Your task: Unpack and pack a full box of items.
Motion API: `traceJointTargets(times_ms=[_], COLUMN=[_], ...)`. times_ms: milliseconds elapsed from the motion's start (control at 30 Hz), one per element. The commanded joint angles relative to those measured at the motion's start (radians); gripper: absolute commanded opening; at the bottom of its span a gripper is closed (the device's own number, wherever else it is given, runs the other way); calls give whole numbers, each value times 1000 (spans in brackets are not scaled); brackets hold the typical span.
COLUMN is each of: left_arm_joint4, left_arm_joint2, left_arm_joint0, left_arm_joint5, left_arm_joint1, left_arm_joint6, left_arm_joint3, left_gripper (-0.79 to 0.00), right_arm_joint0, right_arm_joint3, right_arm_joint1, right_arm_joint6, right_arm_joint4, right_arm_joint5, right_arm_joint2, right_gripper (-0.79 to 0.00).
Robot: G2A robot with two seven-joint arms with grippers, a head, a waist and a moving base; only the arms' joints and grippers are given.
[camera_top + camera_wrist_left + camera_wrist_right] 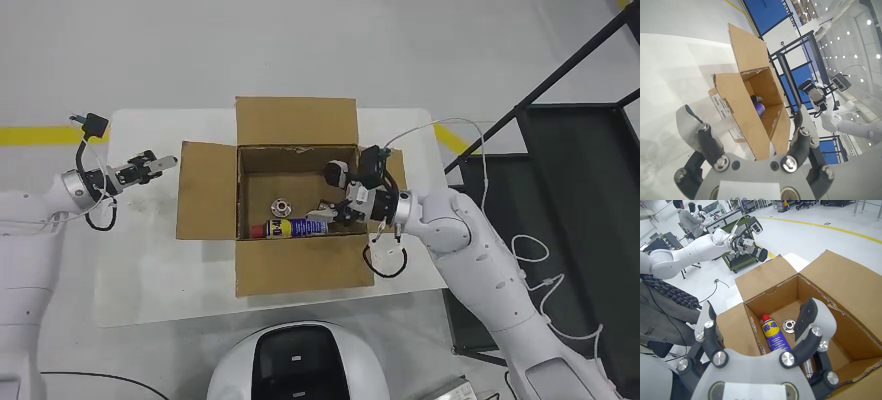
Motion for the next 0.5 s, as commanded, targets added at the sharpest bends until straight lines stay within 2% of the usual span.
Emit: traceJointTargets(times_ms=[0,100,200,333,467], left_arm_joint4=[7,-3,-35,-55,-80], left_arm_joint2=[6,32,70,121,166], left_arm_joint0=[13,23,10,-29,-72], left_arm_joint5=[22,45,46,44,32], left_arm_joint1=[-1,-9,-21,-36,-51], left_arm_joint6=[34,82,80,72,37], left_arm_joint3=[-7,-2,26,83,118], left_gripper=[0,0,0,0,0], right_arm_joint0=[-9,-35,-76,-121,-142], right_arm_joint3=[23,80,144,226,303], right_arm_joint1=[7,22,37,52,57], right_arm_joint6=[45,64,85,98,122], right_arm_joint4=[132,294,424,533,597], right_arm_joint5=[60,82,123,186,224], right_arm_joint2=[41,140,242,350,388], right_gripper=[0,0,0,0,0])
